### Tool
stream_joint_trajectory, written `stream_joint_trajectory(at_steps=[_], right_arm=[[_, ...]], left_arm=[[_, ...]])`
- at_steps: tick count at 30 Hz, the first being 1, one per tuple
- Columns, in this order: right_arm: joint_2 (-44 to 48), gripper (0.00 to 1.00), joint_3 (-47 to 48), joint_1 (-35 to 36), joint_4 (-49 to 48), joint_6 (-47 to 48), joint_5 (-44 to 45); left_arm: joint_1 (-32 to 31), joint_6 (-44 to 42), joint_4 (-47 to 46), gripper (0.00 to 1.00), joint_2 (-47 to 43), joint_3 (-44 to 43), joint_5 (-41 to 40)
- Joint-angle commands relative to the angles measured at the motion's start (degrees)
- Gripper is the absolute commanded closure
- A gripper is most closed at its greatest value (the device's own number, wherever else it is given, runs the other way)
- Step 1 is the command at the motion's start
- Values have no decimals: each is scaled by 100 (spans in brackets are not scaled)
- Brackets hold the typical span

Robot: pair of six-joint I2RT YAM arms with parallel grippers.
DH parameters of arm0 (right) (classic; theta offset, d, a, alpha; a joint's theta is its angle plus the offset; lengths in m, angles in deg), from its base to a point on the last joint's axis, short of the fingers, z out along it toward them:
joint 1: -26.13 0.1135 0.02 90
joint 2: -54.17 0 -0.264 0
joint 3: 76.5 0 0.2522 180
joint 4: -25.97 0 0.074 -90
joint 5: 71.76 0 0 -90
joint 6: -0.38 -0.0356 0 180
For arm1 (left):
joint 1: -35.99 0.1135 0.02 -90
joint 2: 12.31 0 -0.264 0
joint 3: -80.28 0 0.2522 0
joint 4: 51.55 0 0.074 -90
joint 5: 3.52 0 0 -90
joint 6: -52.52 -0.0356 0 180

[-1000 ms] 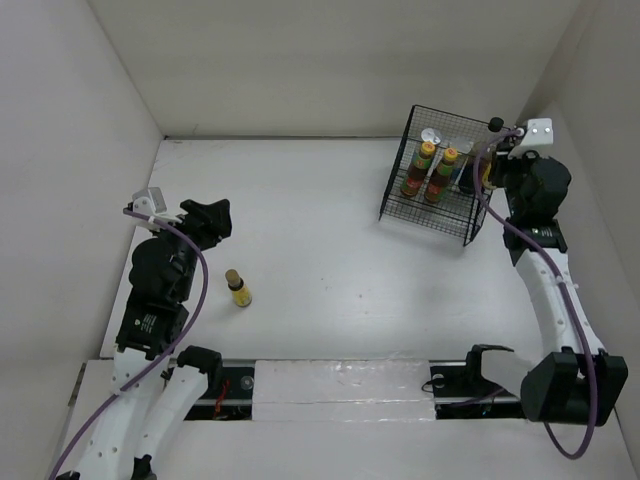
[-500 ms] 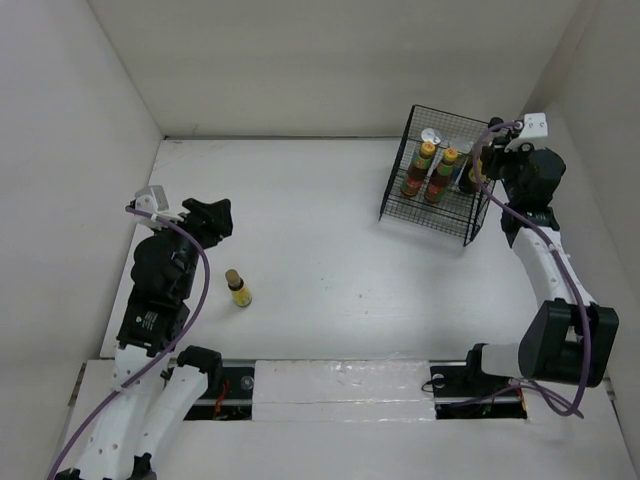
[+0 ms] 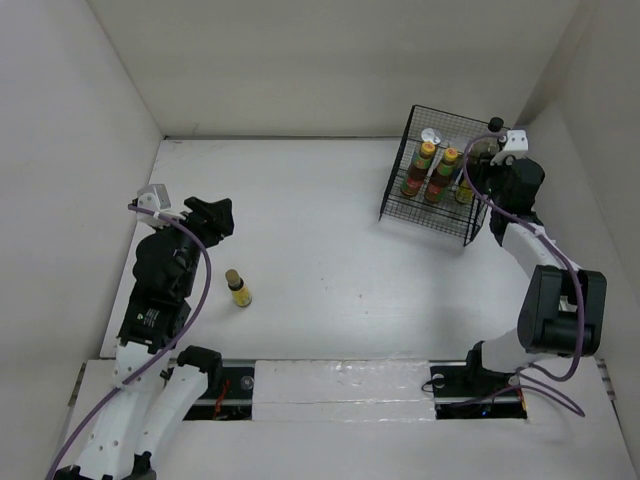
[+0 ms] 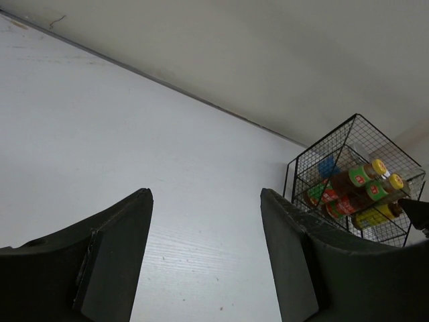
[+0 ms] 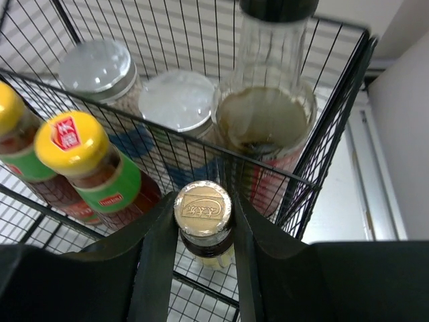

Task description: Organize the condiment bottles

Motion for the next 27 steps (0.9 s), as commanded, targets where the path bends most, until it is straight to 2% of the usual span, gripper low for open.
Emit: stream_joint_trajectory(at_steps=[1,11,15,17,20,23,27], right_arm=[[19,86,86,14,-829,-118,-56],[-289,76,34,14,-627,-118,59],[-289,63,34,66,-521,-118,208],[-237,53,86,67,-451,-118,208],[-132,48,139,67,-363,-118,208],[149,35,139,67,-302,-118,208],[797,26,139,136,-73,-13,147]], left_arm=[[31,-70,-252,39,4,-109,82],[31,-70,-252,39,4,-109,29],[31,-70,-252,39,4,-109,29],[31,-70,-252,39,4,-109,29],[31,-70,-252,39,-49,-109,29],[31,-70,-252,39,-49,-109,29],[31,-70,-252,39,3,-109,29]])
